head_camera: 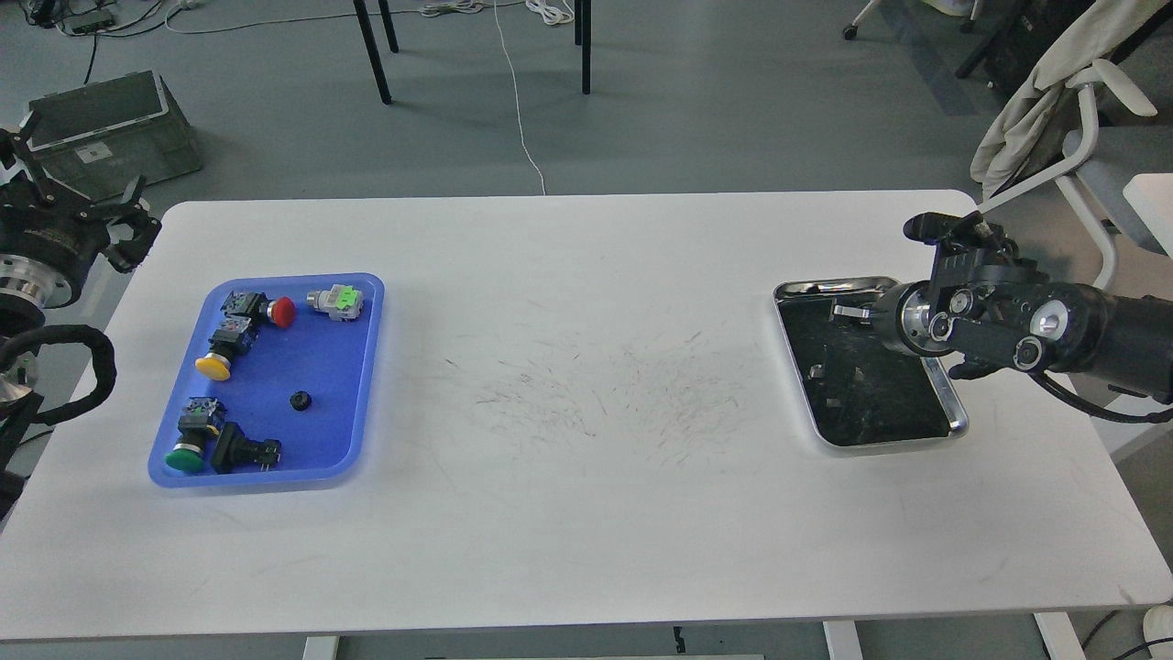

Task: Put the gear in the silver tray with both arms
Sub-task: 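Release the gear into the silver tray and raise the right arm, then reach the left gripper into the blue tray and grasp another black gear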

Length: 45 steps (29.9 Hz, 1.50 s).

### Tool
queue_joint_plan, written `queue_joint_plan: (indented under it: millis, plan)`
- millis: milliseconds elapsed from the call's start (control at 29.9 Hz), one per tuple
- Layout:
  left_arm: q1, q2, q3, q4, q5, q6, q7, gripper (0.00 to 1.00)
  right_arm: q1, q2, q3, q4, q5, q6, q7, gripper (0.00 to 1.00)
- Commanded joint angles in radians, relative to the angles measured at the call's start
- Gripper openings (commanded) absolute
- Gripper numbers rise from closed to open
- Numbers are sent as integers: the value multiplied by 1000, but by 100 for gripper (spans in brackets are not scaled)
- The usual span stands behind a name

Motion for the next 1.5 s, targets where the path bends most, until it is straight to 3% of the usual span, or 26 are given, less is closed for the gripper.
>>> queue_joint_plan:
  millis: [0, 267, 534, 702, 835, 935, 1069, 1203, 1370, 1470]
  plan:
    - [-1, 1, 0, 0, 1, 2, 0, 98, -1, -5, 38, 4, 6, 1, 2, 91]
    - [1, 1, 4, 1, 9, 10, 2, 98, 16, -70, 303, 27, 12, 4, 2, 95]
    - [-16, 61, 22, -25, 19, 37, 15, 98, -29, -172, 898, 37, 91, 8, -8, 94]
    - [-34, 140, 46, -146, 94, 56, 28, 98, -141, -174, 1241, 55, 382, 1, -6, 93]
    - [-38, 237, 59, -265, 160, 36, 89, 98, -284, -165, 1479, 84, 496, 6, -9, 94]
    - [-31, 320, 62, -365, 194, 17, 107, 98, -428, -151, 1634, 142, 509, 20, -12, 94]
    - [-21, 482, 149, -549, 268, 2, 143, 98, -640, -130, 1734, 269, 509, 93, -14, 94]
    - [-25, 591, 260, -681, 434, 2, 141, 98, -786, -119, 1800, 359, 512, 121, -11, 94]
    - [-19, 582, 286, -709, 767, -70, 140, 98, -887, -71, 1869, 366, 544, 175, -6, 96]
    - [-19, 550, 402, -701, 924, -70, 134, 98, -907, -41, 1871, 357, 544, 179, 0, 96]
